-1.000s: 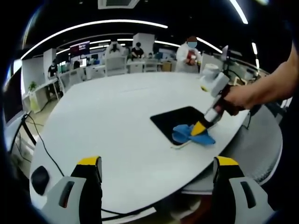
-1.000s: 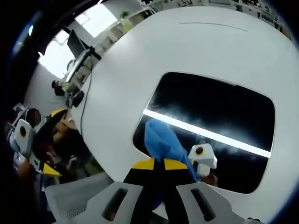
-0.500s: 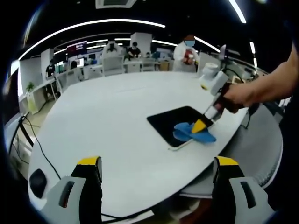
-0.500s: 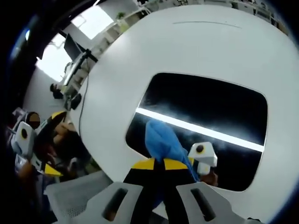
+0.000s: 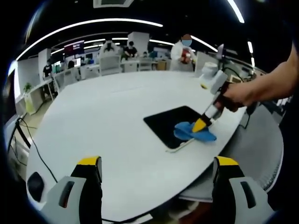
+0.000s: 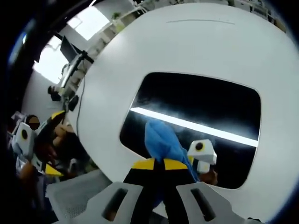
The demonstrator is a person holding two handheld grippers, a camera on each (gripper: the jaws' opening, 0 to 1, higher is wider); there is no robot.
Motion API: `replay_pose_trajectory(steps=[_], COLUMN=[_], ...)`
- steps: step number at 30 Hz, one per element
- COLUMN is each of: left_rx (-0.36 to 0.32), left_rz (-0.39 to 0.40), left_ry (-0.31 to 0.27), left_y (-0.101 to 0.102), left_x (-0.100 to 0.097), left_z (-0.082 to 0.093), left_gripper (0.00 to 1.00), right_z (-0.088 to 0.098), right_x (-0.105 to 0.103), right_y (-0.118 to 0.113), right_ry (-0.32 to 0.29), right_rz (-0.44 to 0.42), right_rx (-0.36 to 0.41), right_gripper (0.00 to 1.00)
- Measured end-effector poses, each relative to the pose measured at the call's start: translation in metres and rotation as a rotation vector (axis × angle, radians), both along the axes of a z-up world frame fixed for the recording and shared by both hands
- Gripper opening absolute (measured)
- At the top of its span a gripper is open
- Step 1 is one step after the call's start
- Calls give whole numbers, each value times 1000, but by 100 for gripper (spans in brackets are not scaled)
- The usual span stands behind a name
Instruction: Wipe the mirror surface with the cleaning cloth until all visible marks leave the cleaned area.
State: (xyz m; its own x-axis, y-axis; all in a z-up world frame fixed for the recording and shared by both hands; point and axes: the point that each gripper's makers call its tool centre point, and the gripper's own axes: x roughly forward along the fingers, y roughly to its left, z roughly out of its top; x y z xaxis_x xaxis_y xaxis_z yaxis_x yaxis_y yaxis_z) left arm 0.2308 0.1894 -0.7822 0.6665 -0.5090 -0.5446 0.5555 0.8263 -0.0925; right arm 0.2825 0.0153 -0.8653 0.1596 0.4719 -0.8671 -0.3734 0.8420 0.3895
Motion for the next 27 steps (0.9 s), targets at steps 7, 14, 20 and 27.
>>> replay_pose_trajectory(steps=[7,14,20,27], left_rx=[-1,-2,1,-2], left_rz=[-2,-1,1,8], left_ry=[1,-2,-3,3], left_y=[2,6,11,15], left_x=[2,4,6,6], left_z=[-1,1,2,-1], left_gripper=[99,99,99,99], right_z=[-1,-1,-3,-1], right_x=[4,12,25,35], right_y=[1,2,-1,-2], right_ry=[-3,-17,-27,-37], right_rz=[-9,-20,-42,-44], right_rx=[-3,-15,-20,-27], right_gripper=[0,0,0,0])
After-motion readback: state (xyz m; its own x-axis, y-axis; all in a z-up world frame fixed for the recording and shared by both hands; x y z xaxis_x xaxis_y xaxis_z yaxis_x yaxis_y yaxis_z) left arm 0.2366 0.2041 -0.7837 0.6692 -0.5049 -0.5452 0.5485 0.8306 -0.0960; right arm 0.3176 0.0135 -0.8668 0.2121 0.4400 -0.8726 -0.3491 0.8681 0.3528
